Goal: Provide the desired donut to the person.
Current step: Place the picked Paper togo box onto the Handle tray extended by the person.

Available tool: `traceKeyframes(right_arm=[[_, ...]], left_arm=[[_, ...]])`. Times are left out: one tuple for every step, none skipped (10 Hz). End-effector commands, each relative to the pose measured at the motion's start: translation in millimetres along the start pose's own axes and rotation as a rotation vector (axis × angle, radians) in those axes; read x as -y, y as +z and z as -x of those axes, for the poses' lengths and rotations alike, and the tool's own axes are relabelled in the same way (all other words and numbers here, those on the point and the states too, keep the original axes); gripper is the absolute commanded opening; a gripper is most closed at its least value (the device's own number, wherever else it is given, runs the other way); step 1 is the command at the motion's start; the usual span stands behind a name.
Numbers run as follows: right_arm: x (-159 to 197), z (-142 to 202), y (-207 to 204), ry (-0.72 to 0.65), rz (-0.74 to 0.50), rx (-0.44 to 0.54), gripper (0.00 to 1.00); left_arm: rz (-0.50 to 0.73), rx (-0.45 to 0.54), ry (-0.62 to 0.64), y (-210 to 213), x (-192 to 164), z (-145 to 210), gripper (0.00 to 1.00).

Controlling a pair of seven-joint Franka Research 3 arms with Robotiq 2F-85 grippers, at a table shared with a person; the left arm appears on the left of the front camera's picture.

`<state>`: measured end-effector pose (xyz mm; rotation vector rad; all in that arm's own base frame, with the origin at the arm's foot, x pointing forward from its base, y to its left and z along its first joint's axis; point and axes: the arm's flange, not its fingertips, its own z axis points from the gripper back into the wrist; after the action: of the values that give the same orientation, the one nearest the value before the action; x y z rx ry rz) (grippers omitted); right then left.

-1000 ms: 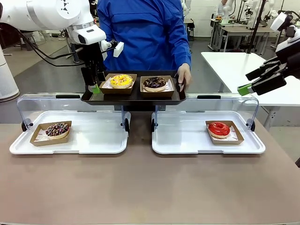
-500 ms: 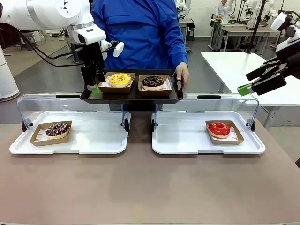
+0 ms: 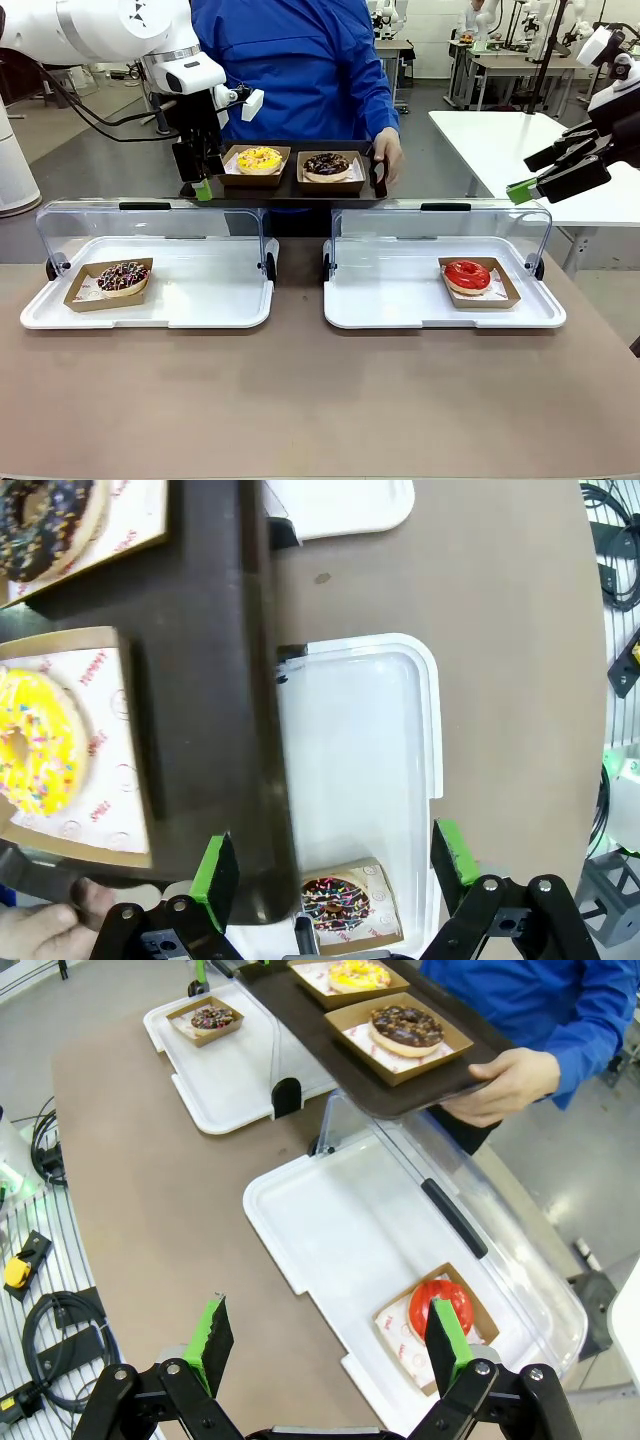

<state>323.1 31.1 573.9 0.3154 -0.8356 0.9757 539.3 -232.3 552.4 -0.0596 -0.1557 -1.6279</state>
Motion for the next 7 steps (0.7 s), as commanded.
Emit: traceKeyframes(right_arm=[[-0.4, 1.6, -0.7, 0.003, 0.0, -0.013, 1.0], [-0.4, 1.6, -0.7, 0.003, 0.0, -0.013, 1.0], [-0.4, 1.6, -0.7, 0.003, 0.0, -0.013, 1.0], [-0.4, 1.6, -0.7, 0.003, 0.0, -0.013, 1.0], [-0.4, 1.6, -0.7, 0.003, 0.0, -0.013, 1.0], [-0.4, 1.6, -0.7, 0.003, 0.0, -0.013, 1.0], [-0.4, 1.6, -0.7, 0.003, 0.0, -0.013, 1.0]], left_arm=[[-0.012, -0.005, 0.001, 0.1, -1.2, 0.8, 1.0], [-0.012, -0.005, 0.001, 0.1, -1.2, 0.8, 1.0], [-0.012, -0.005, 0.001, 0.1, -1.2, 0.8, 1.0], [-0.012, -0.005, 0.001, 0.1, -1.2, 0.8, 1.0], [-0.012, -0.005, 0.001, 0.1, -1.2, 0.8, 1.0], [0.0, 0.0, 0.0, 0.0, 0.1, -0.2, 1.0], [0.01, 0.058, 0.077, 18.2, 31.8, 29.3, 1.0]])
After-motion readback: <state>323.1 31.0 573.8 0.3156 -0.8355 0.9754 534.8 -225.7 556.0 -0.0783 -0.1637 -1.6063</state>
